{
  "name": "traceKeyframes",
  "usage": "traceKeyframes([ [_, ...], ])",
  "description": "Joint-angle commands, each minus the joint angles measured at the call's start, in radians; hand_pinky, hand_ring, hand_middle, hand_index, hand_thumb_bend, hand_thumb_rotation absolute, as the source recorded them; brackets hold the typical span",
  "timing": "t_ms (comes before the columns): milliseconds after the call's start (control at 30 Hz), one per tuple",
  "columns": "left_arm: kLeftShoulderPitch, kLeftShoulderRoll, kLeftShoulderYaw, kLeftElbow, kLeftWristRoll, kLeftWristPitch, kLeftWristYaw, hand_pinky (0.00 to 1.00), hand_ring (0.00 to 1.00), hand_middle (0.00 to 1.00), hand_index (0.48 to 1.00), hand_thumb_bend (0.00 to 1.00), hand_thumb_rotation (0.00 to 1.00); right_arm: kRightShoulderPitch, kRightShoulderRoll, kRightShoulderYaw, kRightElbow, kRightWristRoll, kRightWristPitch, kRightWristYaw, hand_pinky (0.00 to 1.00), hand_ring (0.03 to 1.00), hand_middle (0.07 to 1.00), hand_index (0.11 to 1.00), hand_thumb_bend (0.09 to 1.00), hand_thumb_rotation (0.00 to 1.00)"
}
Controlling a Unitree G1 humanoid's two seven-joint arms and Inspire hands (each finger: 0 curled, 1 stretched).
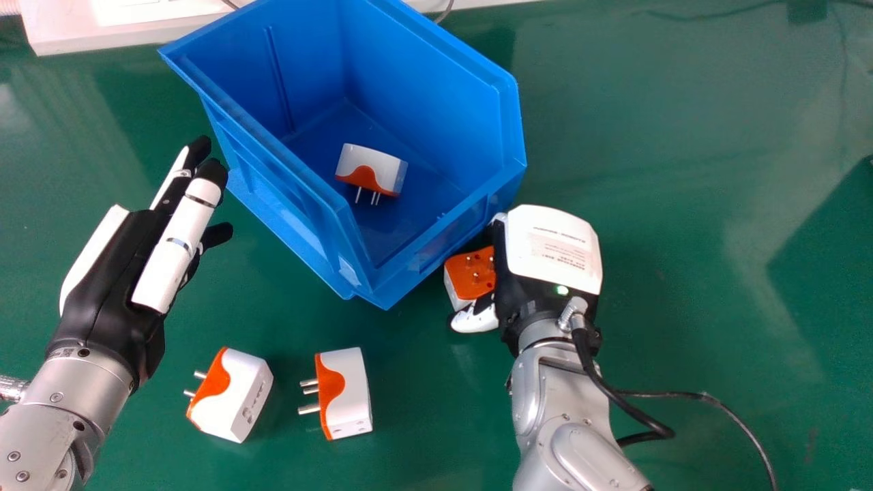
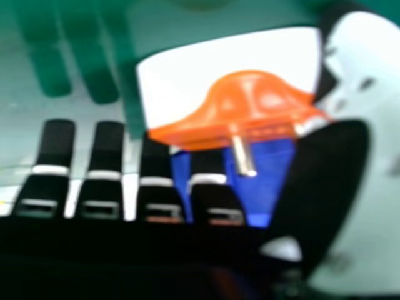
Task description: Pick all objects and put in blue box
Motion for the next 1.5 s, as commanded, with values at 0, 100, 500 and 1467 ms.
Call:
traceKeyframes([
  [0, -0.003, 0.005, 0.001, -0.028, 0.001, -0.003, 0.004, 0.92, 0.99, 1.0, 1.0, 0.42, 1.0, 0.0, 0.031, 0.01, 0.025, 0.032, -0.03, 0.012, 0.73, 0.79, 0.815, 0.643, 0.606, 0.22],
  [100, -0.004, 0.005, 0.001, -0.028, 0.0, -0.001, 0.005, 0.92, 0.99, 1.0, 1.0, 0.41, 1.0, -0.002, 0.036, 0.014, 0.029, 0.031, -0.023, 0.014, 0.74, 0.788, 0.813, 0.638, 0.606, 0.22],
  [500, -0.008, 0.006, 0.0, -0.032, 0.002, 0.005, 0.005, 0.92, 0.98, 1.0, 1.0, 0.41, 1.0, 0.004, 0.025, 0.01, 0.007, 0.039, -0.026, 0.028, 0.73, 0.784, 0.822, 0.639, 0.616, 0.25],
  [1467, -0.017, 0.022, 0.012, -0.02, 0.001, 0.01, -0.003, 0.91, 0.98, 1.0, 1.0, 0.4, 1.0, 0.045, 0.031, -0.07, -0.062, 0.089, -0.076, -0.037, 0.38, 0.468, 0.549, 0.494, 0.507, 0.02],
])
